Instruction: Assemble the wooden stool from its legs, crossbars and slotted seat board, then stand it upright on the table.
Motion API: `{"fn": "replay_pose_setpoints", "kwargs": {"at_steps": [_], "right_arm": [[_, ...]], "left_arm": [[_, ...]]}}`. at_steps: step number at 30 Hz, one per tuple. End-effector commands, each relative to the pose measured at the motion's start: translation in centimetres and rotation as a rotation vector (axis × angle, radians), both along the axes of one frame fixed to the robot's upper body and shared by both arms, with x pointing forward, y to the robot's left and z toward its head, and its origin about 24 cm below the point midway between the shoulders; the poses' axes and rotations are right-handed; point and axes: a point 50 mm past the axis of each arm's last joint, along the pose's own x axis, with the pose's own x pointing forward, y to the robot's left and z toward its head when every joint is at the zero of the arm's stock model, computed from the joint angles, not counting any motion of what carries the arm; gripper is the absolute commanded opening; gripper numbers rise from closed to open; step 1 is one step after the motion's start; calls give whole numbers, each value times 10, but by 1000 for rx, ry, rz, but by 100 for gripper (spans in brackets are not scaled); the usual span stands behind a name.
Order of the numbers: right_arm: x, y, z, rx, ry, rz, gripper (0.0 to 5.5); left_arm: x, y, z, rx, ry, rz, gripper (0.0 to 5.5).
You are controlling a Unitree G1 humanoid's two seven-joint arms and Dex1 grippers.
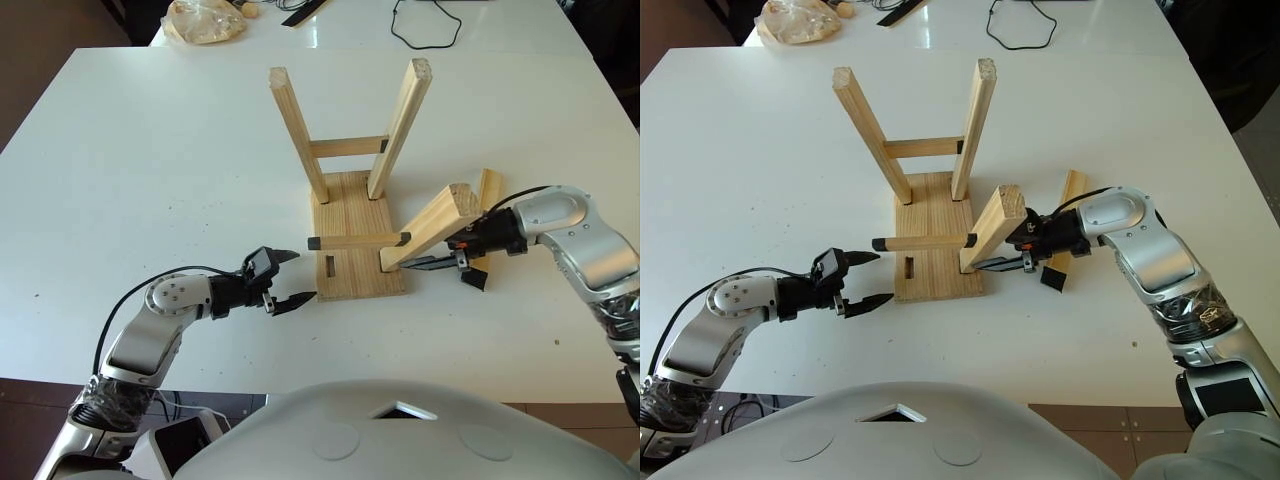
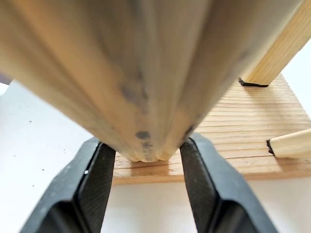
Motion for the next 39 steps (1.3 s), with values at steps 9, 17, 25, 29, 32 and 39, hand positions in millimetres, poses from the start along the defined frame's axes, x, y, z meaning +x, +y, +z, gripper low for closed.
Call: {"fn": "replay_pose_setpoints", "kwargs": {"at_steps": [9,17,25,29,32,39], "right_arm": [[-6,16,-4,82,70,-15,263],[8,5,0,7,-23,-44,359],[5,-15,-19,-146,-59,-6,359],[7,-25,-18,-177,-85,-12,359],[9,-31,-13,-178,-109,-28,359],[8,-51,4,-137,-143,-153,359]], "left_arm": [[6,-6,4,-15,-32,-1,436],[5,-6,5,-14,-37,13,436],[7,-5,5,-4,-41,18,436],[7,-2,6,3,-42,19,436],[7,-1,7,6,-44,23,436],[2,-1,6,5,-42,46,436]]}}
